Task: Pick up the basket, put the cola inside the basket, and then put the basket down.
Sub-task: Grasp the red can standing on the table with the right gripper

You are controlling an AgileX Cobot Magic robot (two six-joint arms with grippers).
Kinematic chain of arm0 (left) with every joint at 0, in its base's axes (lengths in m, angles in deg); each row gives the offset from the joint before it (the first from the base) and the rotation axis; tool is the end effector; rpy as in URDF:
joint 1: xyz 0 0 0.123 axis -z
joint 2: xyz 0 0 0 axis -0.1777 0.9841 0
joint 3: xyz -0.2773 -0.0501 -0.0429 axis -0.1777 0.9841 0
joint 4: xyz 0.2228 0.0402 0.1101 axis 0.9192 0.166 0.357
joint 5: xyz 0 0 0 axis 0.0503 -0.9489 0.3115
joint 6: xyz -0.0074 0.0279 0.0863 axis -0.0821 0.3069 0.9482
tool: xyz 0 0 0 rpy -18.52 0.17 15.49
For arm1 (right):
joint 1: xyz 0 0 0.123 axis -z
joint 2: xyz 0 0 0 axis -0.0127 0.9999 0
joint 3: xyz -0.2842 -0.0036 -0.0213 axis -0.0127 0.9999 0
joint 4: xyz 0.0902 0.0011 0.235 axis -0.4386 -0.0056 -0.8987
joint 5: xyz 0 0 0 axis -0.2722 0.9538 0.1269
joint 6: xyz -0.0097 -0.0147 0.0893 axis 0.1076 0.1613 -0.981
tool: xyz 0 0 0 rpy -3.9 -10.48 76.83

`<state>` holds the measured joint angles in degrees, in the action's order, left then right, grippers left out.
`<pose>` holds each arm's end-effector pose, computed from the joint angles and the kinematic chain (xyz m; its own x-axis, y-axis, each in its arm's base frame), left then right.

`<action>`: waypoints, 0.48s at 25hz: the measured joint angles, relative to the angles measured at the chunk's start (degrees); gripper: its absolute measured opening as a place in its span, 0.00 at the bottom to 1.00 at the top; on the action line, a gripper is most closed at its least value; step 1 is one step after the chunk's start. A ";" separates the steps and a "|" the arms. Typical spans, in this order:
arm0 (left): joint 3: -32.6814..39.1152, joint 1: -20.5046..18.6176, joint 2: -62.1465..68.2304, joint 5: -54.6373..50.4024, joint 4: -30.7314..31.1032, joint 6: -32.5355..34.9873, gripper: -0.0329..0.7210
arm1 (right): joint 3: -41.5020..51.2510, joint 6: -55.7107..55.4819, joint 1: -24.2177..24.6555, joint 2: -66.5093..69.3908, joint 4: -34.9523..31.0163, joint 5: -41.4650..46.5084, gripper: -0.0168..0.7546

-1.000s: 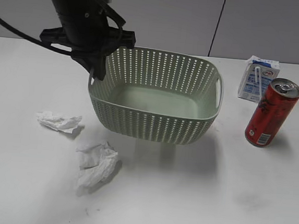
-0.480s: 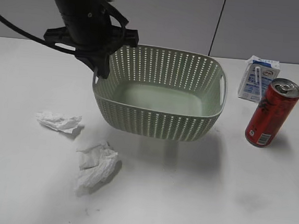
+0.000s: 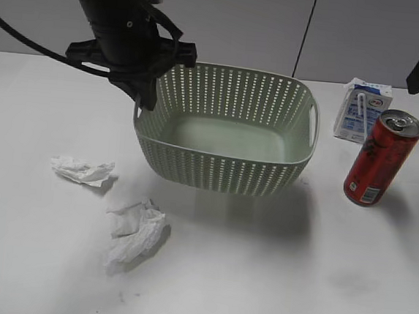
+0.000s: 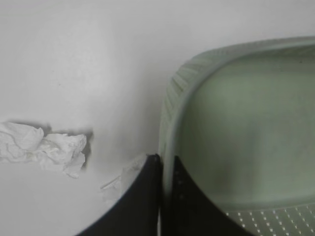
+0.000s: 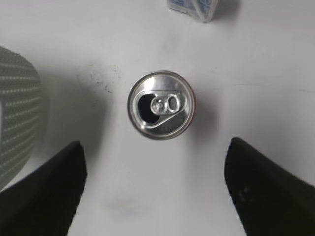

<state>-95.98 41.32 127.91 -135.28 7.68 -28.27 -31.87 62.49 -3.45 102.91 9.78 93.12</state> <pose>0.3460 -0.2282 0.2593 -0.9688 0.1597 -0.1894 0.2070 0.9418 -0.2650 0.3288 0.0336 0.3128 -0.9180 -0.0293 -0.3955 -0.0798 0.9905 0.1119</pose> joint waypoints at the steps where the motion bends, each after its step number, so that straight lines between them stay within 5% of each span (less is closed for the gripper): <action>1: 0.00 0.00 0.00 0.14 0.05 0.00 0.04 | -0.93 -0.09 -0.42 1.45 1.28 0.14 0.89; 12: 0.00 0.00 0.00 1.03 0.31 0.00 0.04 | -2.84 -1.83 -2.22 10.95 2.76 -1.14 0.89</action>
<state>-95.98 41.32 127.91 -134.25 8.00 -28.27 -34.71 60.66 -5.68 113.85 12.55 91.98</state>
